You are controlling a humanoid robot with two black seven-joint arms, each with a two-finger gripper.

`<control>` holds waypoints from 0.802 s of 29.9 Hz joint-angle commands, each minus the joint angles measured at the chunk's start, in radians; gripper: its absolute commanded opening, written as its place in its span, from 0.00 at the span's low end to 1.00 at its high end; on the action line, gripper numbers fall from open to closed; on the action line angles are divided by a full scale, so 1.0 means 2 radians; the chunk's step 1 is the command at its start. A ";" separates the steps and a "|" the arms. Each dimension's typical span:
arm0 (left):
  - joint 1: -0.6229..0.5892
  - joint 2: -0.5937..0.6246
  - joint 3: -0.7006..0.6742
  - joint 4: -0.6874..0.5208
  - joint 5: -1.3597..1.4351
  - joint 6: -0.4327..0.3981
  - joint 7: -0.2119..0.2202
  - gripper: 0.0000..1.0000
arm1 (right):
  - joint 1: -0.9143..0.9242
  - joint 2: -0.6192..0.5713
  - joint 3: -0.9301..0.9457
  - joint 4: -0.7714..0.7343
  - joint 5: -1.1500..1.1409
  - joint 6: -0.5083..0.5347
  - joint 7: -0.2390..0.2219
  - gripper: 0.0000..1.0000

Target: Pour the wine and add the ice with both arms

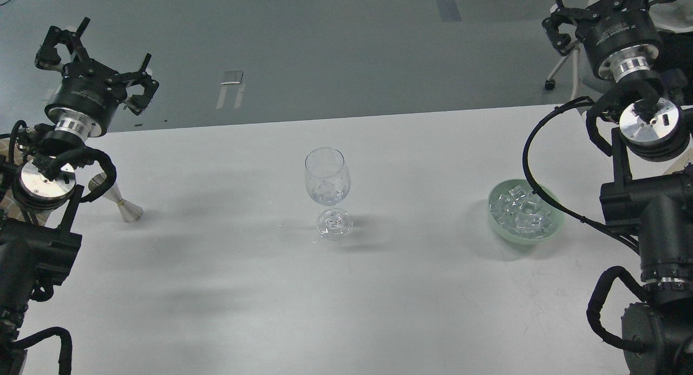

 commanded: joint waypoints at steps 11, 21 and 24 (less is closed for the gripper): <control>0.003 0.020 -0.006 -0.007 -0.021 0.001 0.000 0.98 | -0.005 0.000 0.001 0.004 0.000 0.002 0.011 1.00; 0.003 0.019 -0.010 -0.007 -0.021 0.001 0.000 0.98 | -0.008 0.000 0.000 0.018 0.000 0.002 0.011 1.00; 0.003 0.019 -0.009 -0.008 -0.021 0.003 0.001 0.98 | -0.011 0.000 0.000 0.019 0.000 0.001 0.010 1.00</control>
